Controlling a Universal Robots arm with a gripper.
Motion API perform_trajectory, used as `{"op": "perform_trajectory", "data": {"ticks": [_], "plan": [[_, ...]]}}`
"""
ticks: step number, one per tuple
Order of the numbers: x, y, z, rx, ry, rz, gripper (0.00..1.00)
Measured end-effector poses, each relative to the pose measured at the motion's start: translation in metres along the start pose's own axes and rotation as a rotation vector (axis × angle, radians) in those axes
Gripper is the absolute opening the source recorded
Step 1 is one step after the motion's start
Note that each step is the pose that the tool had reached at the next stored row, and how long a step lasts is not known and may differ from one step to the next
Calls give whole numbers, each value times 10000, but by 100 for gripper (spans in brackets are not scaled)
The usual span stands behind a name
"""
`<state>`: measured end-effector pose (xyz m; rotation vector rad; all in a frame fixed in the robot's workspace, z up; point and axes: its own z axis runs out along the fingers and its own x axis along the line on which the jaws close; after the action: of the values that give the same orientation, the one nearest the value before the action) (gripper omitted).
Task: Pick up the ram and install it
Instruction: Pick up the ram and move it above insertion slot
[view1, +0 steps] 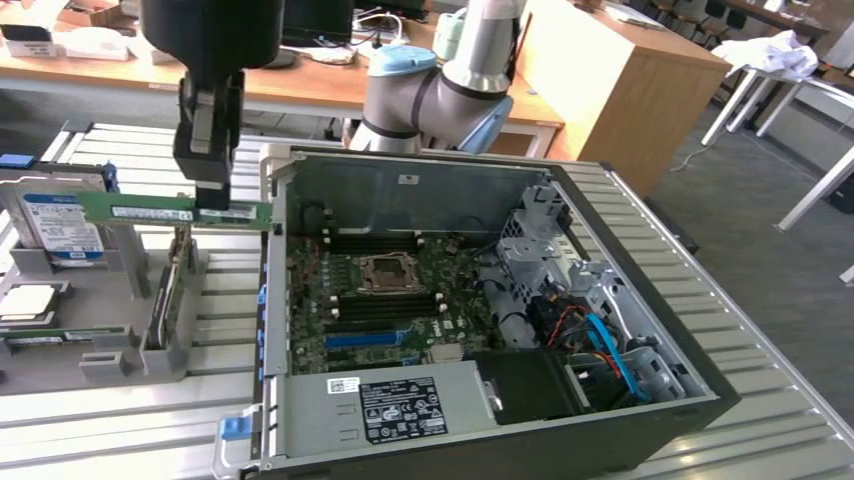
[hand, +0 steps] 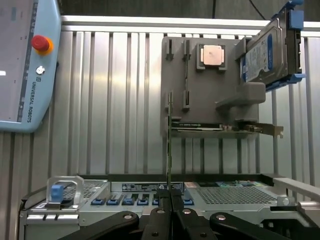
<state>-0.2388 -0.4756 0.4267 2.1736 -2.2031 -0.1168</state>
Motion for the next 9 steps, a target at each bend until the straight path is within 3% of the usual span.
{"op": "perform_trajectory", "data": {"ticks": [9], "plan": [[12,-180,-15,-1,3,-36,12]]}}
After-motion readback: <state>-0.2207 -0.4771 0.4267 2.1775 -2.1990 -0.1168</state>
